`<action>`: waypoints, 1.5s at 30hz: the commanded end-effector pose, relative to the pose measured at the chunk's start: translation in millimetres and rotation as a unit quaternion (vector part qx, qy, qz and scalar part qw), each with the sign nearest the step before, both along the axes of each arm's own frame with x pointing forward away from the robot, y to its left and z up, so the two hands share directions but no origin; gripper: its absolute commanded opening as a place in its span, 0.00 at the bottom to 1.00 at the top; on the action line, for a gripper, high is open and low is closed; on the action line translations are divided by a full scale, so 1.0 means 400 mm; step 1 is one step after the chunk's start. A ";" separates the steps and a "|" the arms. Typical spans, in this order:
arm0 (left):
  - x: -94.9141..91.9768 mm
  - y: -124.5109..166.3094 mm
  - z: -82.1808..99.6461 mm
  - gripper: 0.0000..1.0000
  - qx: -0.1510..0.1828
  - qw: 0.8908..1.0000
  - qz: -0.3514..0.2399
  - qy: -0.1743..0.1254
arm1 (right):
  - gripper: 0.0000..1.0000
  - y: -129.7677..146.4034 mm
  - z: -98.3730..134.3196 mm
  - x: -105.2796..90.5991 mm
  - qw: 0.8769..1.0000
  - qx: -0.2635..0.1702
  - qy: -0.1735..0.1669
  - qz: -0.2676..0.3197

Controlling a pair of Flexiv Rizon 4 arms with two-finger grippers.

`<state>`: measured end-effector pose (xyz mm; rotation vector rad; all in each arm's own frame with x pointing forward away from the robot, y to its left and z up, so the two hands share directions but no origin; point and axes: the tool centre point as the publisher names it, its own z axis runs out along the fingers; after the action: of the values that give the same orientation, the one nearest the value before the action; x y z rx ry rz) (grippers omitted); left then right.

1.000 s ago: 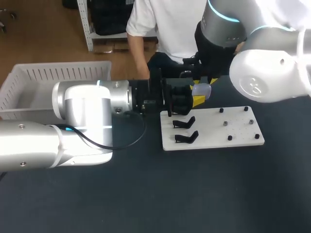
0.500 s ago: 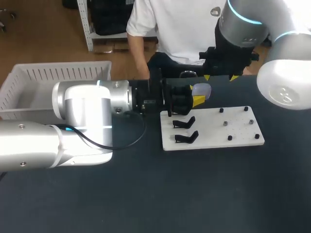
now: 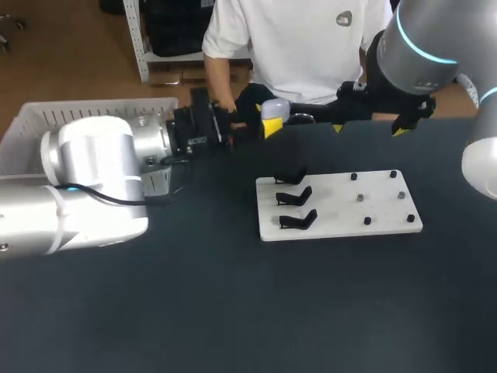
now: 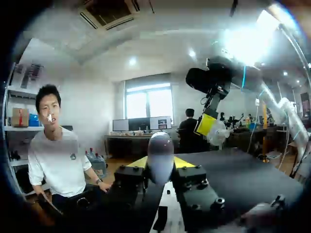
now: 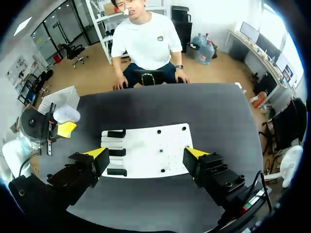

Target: Pick up each earbud case from the left stands, insert the matching earbuds, close the lid, and place the case in the box.

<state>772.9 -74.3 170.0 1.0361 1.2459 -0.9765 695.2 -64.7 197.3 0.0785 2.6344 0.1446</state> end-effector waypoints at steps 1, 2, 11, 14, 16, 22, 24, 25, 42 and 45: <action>-0.001 0.191 0.019 0.00 0.009 0.997 0.073 -0.001 | 1.00 -0.001 -0.004 -0.006 1.000 0.000 -0.017 -0.003; 0.012 0.225 0.020 0.00 0.013 0.997 0.082 -0.001 | 1.00 -0.001 -0.004 -0.006 1.000 0.000 -0.017 -0.003; 0.057 0.484 -0.030 0.00 0.047 0.988 0.145 0.028 | 1.00 -0.001 -0.004 -0.006 1.000 0.000 -0.017 -0.003; 0.049 0.548 -0.064 0.00 0.031 0.984 0.170 0.039 | 1.00 -0.001 -0.004 -0.006 1.000 0.000 -0.017 -0.003; 0.047 0.582 -0.088 0.00 0.030 0.981 0.185 0.050 | 1.00 -0.001 -0.004 -0.006 1.000 0.000 -0.017 -0.003; 0.068 0.634 -0.149 0.00 0.032 0.974 0.210 0.081 | 1.00 -0.001 -0.004 -0.006 1.000 0.000 -0.017 -0.003; 0.078 0.644 -0.161 0.00 0.031 0.972 0.215 0.089 | 1.00 -0.001 -0.004 -0.006 1.000 0.000 -0.017 -0.003; 0.082 0.645 -0.164 0.00 0.033 0.971 0.216 0.093 | 1.00 -0.001 -0.004 -0.006 1.000 0.000 -0.017 -0.003; 0.186 0.728 -0.221 0.00 0.060 0.957 0.257 0.121 | 1.00 -0.001 -0.004 -0.006 1.000 0.000 -0.017 -0.003; 0.190 0.713 -0.221 0.00 0.060 0.958 0.252 0.124 | 1.00 -0.001 -0.004 -0.006 1.000 0.000 -0.017 -0.003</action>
<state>841.0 216.7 84.3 0.6404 1.6842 -0.6479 695.7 -64.6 196.5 0.0797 2.6087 0.1429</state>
